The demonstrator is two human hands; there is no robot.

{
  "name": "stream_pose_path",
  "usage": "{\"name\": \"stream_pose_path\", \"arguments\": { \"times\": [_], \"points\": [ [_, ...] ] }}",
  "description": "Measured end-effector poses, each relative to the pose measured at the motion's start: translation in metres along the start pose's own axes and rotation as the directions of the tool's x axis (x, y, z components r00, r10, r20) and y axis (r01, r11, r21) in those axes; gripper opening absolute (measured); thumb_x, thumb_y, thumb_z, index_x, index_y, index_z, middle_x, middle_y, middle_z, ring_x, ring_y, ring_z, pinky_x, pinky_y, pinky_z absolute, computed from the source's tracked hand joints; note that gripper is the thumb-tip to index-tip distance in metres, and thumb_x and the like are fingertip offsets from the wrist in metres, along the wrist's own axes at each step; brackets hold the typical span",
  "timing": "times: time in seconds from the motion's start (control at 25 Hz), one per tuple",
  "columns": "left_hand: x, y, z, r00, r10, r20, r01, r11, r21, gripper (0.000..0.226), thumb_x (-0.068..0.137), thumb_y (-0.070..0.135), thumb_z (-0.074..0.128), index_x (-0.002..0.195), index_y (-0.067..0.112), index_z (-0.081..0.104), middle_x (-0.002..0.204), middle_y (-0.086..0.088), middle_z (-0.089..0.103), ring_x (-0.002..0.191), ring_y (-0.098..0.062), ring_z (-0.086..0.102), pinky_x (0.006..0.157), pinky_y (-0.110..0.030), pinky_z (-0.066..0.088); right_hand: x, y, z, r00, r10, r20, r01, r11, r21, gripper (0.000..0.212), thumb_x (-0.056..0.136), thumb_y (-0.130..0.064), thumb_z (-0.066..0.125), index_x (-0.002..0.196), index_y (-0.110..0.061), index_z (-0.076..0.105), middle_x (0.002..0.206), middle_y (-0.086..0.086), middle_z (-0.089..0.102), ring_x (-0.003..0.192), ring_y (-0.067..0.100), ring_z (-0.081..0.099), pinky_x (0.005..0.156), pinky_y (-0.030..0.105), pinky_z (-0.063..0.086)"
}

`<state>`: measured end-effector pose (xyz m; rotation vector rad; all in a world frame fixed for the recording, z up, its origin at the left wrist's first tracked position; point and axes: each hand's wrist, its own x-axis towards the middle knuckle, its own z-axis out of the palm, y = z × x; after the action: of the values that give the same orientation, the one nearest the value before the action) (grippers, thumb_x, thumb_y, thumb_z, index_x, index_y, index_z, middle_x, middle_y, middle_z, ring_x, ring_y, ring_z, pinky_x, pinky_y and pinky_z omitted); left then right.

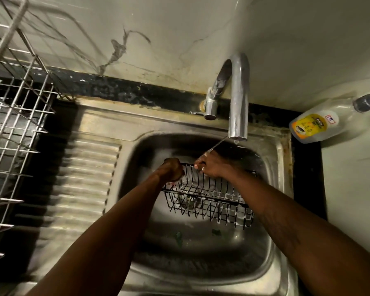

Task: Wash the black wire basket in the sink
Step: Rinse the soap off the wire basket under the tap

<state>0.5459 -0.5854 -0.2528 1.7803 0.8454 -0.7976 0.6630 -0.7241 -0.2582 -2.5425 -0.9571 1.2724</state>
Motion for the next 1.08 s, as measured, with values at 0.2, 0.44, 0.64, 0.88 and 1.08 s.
{"name": "stream_pose_path", "arguments": {
  "times": [0.2,0.44,0.64,0.88,1.08],
  "points": [
    [-0.001,0.007,-0.005,0.999,0.026,-0.019,-0.023,0.985,0.173,0.023,0.098,0.010,0.052,0.115,0.005,0.067,0.100,-0.014,0.070,0.071,-0.019,0.057,0.055,-0.025,0.043,0.009,-0.020,0.004,0.998,-0.055,-0.021,0.052,0.991,-0.125,0.021,0.100,-0.023,0.059,0.112,-0.013,0.073,0.116,0.005,0.067,0.106,0.021,0.062,0.086,0.029,0.047],
    [-0.004,0.012,-0.004,0.998,0.064,-0.013,-0.060,0.977,0.206,0.019,0.095,0.004,0.047,0.092,0.007,0.065,0.066,0.000,0.054,0.050,-0.010,0.052,0.040,-0.020,0.040,0.017,-0.023,0.009,0.995,-0.086,0.042,0.090,0.989,-0.119,0.023,0.099,-0.010,0.052,0.110,-0.013,0.072,0.104,0.007,0.068,0.090,0.020,0.064,0.069,0.025,0.049],
    [0.008,0.022,0.002,0.997,0.067,0.029,-0.070,0.987,0.144,0.019,0.098,0.001,0.048,0.086,0.007,0.061,0.073,-0.005,0.056,0.056,-0.015,0.053,0.040,-0.018,0.039,0.012,-0.009,0.005,0.999,-0.046,0.023,0.047,0.997,-0.059,0.027,0.092,0.004,0.058,0.112,-0.008,0.072,0.102,0.009,0.070,0.092,0.023,0.068,0.073,0.025,0.053],
    [0.001,0.010,-0.011,0.970,0.176,-0.166,-0.143,0.970,0.194,0.023,0.095,0.009,0.053,0.108,0.002,0.070,0.102,-0.017,0.072,0.092,-0.031,0.070,0.069,-0.031,0.054,0.016,-0.010,0.012,0.997,-0.051,-0.063,0.060,0.984,0.165,0.018,0.099,-0.021,0.062,0.108,-0.029,0.075,0.099,-0.011,0.071,0.087,0.008,0.065,0.074,0.026,0.049],
    [0.004,-0.013,-0.034,0.954,0.129,-0.271,-0.052,0.960,0.274,0.025,0.096,0.013,0.049,0.103,-0.002,0.067,0.102,-0.021,0.069,0.096,-0.035,0.068,0.078,-0.035,0.055,0.037,-0.035,0.020,0.994,-0.055,-0.095,0.075,0.972,0.224,0.017,0.099,-0.024,0.061,0.109,-0.022,0.074,0.111,0.005,0.072,0.095,0.016,0.066,0.079,0.029,0.054]
  ]
}}
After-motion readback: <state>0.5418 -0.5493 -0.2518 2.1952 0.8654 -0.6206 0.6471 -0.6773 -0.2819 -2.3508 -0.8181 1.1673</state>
